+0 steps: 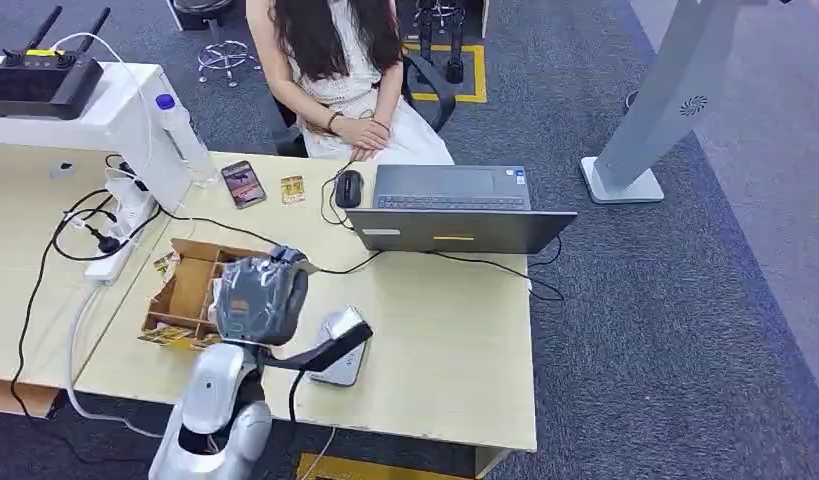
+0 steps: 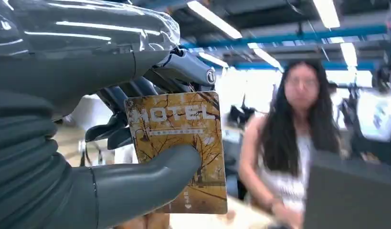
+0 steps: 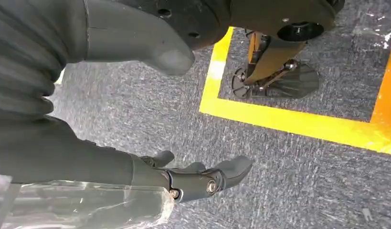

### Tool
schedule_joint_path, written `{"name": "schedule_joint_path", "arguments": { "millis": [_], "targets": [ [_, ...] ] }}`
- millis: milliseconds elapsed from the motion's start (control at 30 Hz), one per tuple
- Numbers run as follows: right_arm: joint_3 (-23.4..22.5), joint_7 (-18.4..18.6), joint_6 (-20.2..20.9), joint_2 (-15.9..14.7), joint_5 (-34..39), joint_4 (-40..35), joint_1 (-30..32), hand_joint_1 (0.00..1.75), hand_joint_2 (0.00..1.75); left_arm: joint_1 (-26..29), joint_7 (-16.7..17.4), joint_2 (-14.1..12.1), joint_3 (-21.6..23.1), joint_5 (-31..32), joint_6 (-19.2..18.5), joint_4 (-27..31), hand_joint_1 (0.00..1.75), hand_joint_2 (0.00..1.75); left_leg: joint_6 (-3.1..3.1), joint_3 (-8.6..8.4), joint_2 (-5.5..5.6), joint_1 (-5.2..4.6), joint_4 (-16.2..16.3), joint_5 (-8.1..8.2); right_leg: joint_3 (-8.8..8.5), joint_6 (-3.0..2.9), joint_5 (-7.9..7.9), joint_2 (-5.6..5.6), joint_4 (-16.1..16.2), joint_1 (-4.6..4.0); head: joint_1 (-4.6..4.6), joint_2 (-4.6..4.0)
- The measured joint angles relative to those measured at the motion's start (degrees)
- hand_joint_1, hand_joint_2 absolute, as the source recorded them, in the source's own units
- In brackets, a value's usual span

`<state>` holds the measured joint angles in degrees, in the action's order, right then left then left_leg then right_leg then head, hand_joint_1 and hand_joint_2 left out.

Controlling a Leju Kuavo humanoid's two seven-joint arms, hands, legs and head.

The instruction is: Pass the card to the sensor for recognition and then transmit it.

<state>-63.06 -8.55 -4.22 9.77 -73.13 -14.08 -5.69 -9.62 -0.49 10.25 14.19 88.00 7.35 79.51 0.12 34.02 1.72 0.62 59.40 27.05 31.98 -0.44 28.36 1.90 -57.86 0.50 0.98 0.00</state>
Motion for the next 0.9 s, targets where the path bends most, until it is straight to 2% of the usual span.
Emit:
{"name": "schedule_joint_path", "arguments": {
  "millis": [100, 267, 400, 467, 600, 867, 900],
  "targets": [
    [0.24, 0.28, 0.13, 0.09, -1.09, 0.00, -0.21, 0.00, 1.75, -5.19, 3.72, -0.63, -2.51, 0.02, -0.46, 0.51, 1.75, 1.75, 0.04, 0.00, -0.01, 0.01, 0.00, -0.10, 0.00, -0.03, -0.06, 0.01, -0.03, -0.03, 0.00, 0.00],
    [0.59, 0.74, -0.22, 0.57, -1.73, 0.02, -0.55, 0.00, 1.75, -13.58, 6.15, -2.39, -5.84, 0.04, -0.73, -1.22, 1.75, 1.75, -0.01, 0.00, 0.07, 0.02, 0.00, -0.22, 0.00, -0.03, -0.09, -0.06, -0.05, -0.05, 0.02, 0.00],
    [0.74, 1.46, 0.92, 0.64, -2.28, 0.02, -0.79, 0.00, 1.75, -20.27, 12.20, -4.31, -5.89, 0.04, -3.63, -5.43, 1.75, 1.75, -0.01, 0.01, 0.06, 0.02, 0.01, -0.22, 0.01, -0.06, -0.13, -0.05, -0.05, -0.04, 0.00, 0.00],
    [0.83, 1.53, 1.11, 0.66, -2.41, 0.02, -0.99, 0.00, 1.75, -23.83, 14.15, -5.29, -5.86, 0.07, -4.59, -8.92, 1.75, 1.75, -0.01, 0.01, 0.05, 0.02, 0.01, -0.22, 0.01, -0.05, -0.16, -0.04, -0.05, -0.04, 0.00, 0.00],
    [0.96, 1.68, 1.09, 0.70, -2.47, 0.02, -1.22, 0.00, 1.75, -28.17, 14.30, -6.32, -5.86, 0.07, -4.53, -14.05, 1.75, 1.75, -0.01, 0.01, 0.04, 0.01, 0.02, -0.23, 0.02, -0.05, -0.17, -0.01, -0.05, -0.04, 0.00, 0.00],
    [0.96, 1.51, -0.33, 1.38, -2.30, 0.04, -1.05, 0.00, 1.75, -31.63, 14.32, -7.26, -5.80, 0.07, -3.98, -18.82, 1.75, 1.75, -0.01, 0.04, 0.03, 0.02, 0.01, -0.22, 0.09, -0.05, -0.16, 0.00, -0.05, -0.04, 0.00, 0.00],
    [0.96, 1.51, -0.33, 1.40, -2.30, 0.04, -1.02, 0.00, 1.75, -31.72, 14.21, -7.26, -5.78, 0.07, -3.92, -19.03, 0.00, 1.75, -0.01, 0.04, 0.02, 0.02, 0.01, -0.22, 0.09, -0.05, -0.16, 0.01, -0.05, -0.04, 0.00, 0.00]
  ]
}}
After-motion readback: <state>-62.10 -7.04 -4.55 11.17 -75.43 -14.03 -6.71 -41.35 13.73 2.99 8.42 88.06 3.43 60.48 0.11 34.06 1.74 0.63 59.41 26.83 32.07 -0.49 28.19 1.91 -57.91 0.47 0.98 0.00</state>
